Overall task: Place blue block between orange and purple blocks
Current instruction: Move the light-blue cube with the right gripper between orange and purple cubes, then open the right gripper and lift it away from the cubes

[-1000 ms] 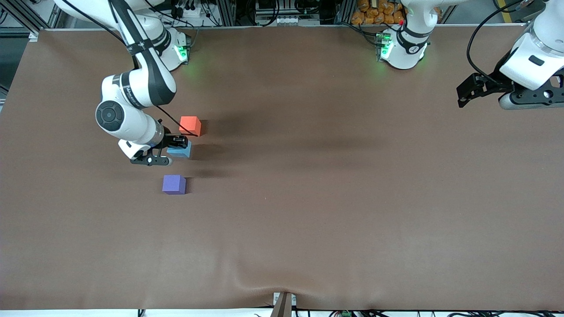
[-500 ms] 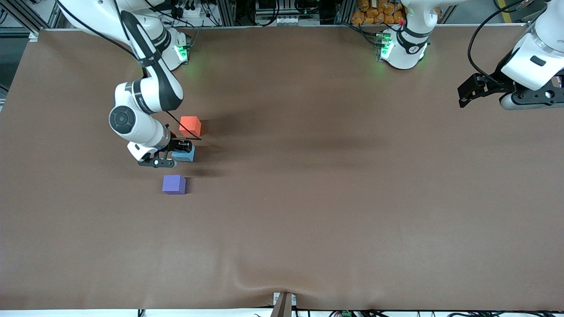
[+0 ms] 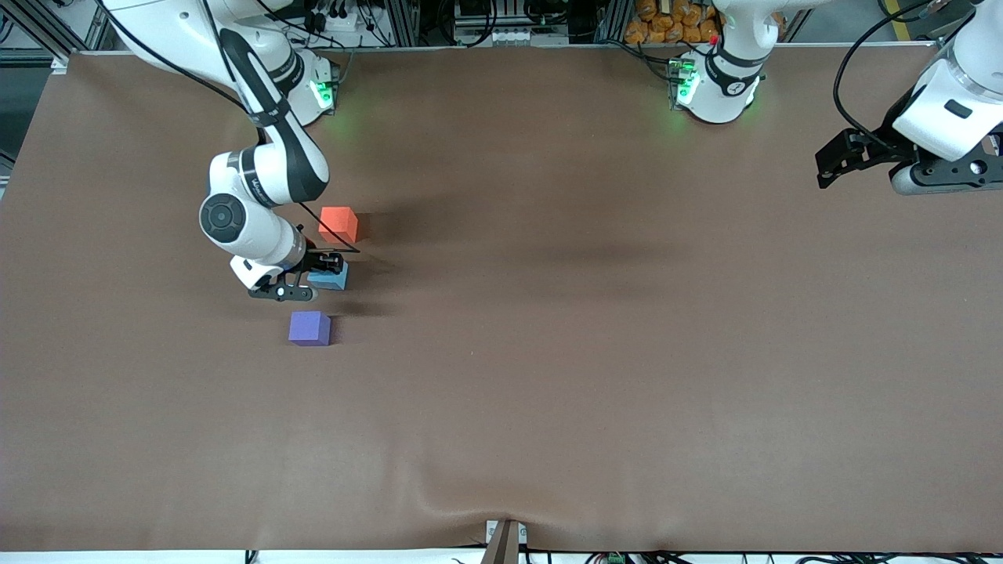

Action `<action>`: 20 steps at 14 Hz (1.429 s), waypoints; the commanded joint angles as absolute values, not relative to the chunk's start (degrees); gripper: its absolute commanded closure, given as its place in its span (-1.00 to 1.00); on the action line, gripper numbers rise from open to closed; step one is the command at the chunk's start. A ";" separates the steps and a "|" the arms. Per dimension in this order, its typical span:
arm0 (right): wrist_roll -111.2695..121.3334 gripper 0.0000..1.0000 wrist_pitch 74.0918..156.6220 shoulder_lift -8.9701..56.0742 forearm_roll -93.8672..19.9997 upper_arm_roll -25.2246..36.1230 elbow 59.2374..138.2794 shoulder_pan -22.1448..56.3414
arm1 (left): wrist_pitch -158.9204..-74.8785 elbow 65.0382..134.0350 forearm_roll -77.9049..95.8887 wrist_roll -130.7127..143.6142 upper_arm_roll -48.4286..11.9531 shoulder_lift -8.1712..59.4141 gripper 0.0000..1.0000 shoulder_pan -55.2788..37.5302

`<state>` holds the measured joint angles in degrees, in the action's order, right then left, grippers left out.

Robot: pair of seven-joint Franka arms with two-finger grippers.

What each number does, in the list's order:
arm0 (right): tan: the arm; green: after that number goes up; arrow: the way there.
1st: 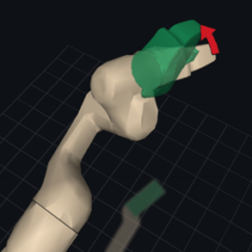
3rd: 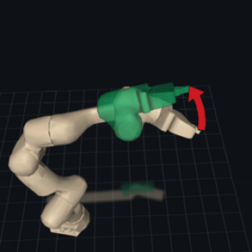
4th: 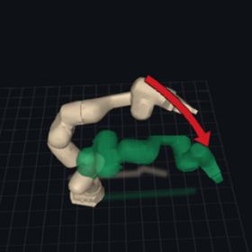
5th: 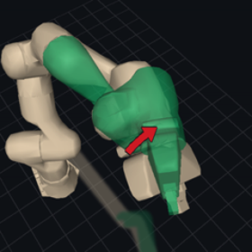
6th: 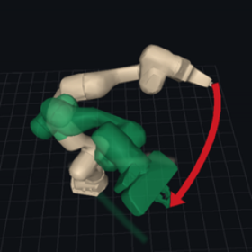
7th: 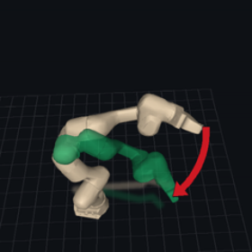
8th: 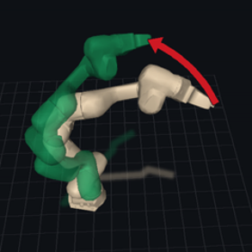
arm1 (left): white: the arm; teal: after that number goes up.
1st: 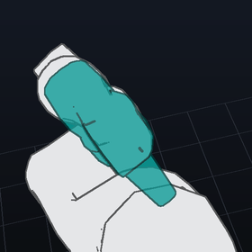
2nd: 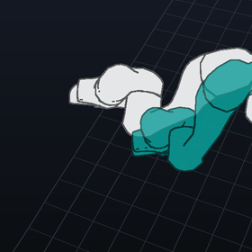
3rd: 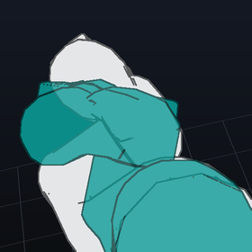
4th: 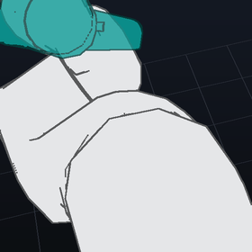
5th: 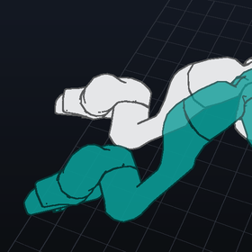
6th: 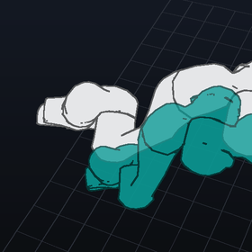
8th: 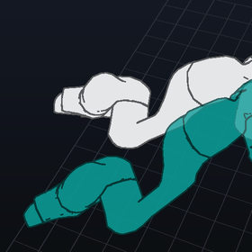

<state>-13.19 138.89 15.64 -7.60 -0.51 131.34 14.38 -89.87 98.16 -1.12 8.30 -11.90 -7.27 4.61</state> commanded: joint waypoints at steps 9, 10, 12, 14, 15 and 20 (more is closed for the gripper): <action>-12.31 -1.00 135.64 15.82 -7.65 -1.41 128.17 12.21 | -88.95 97.73 0.00 7.21 -11.87 -8.09 -1.00 5.19; -12.30 -1.00 130.74 15.30 -7.65 -1.49 124.23 12.30 | -88.95 97.73 0.26 7.29 -11.87 -8.00 -1.00 5.19; -12.91 -1.00 113.65 15.29 -7.91 -1.49 110.90 12.57 | -88.68 98.17 0.26 7.29 -11.87 -7.82 -1.00 5.18; -14.32 -1.00 102.61 15.47 -8.09 -1.32 98.76 11.96 | -87.63 98.17 0.26 7.47 -11.87 -7.65 -1.00 5.19; -13.19 -1.00 99.96 15.47 -7.82 -1.06 93.22 11.00 | -87.63 98.17 0.26 7.47 -11.87 -7.65 -1.00 5.19; -11.60 -1.00 77.90 15.65 -4.39 -1.84 68.93 3.09 | -87.01 98.00 0.26 7.29 -11.78 -7.65 -1.00 6.15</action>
